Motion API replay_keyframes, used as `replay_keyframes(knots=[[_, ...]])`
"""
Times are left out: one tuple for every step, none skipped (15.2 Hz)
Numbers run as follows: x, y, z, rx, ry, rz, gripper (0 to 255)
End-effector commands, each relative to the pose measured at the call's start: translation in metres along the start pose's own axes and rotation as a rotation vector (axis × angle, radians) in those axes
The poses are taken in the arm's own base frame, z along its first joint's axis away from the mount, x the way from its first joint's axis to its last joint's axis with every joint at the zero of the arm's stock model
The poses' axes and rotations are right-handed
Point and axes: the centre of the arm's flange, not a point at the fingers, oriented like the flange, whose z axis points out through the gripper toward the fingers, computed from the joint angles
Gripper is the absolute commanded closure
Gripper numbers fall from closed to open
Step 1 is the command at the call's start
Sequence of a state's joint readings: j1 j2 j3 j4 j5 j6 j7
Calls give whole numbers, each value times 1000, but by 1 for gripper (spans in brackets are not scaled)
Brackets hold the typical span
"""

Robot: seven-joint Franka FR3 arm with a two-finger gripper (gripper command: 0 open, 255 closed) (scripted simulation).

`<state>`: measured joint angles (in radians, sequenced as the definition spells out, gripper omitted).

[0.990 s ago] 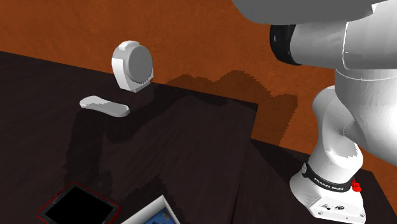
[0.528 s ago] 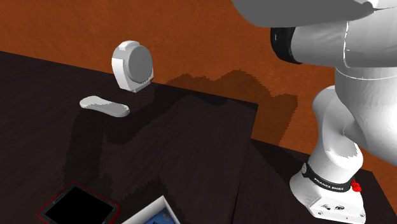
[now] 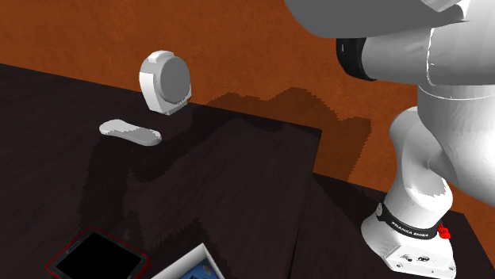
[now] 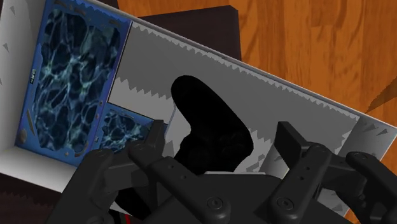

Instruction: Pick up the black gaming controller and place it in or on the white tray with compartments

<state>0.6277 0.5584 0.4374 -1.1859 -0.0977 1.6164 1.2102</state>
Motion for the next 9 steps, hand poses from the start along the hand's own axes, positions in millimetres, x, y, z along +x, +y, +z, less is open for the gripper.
replay_keyframes(knots=[[0, 0, -13, 0, 0, 0, 0], [0, 0, -26, 0, 0, 0, 0], [0, 0, -39, 0, 0, 0, 0], [0, 0, -50, 0, 0, 0, 0], [0, 0, -50, 0, 0, 0, 0], [0, 0, -50, 0, 0, 0, 0], [0, 0, -50, 0, 0, 0, 0], [0, 0, -50, 0, 0, 0, 0], [0, 0, -50, 0, 0, 0, 0]])
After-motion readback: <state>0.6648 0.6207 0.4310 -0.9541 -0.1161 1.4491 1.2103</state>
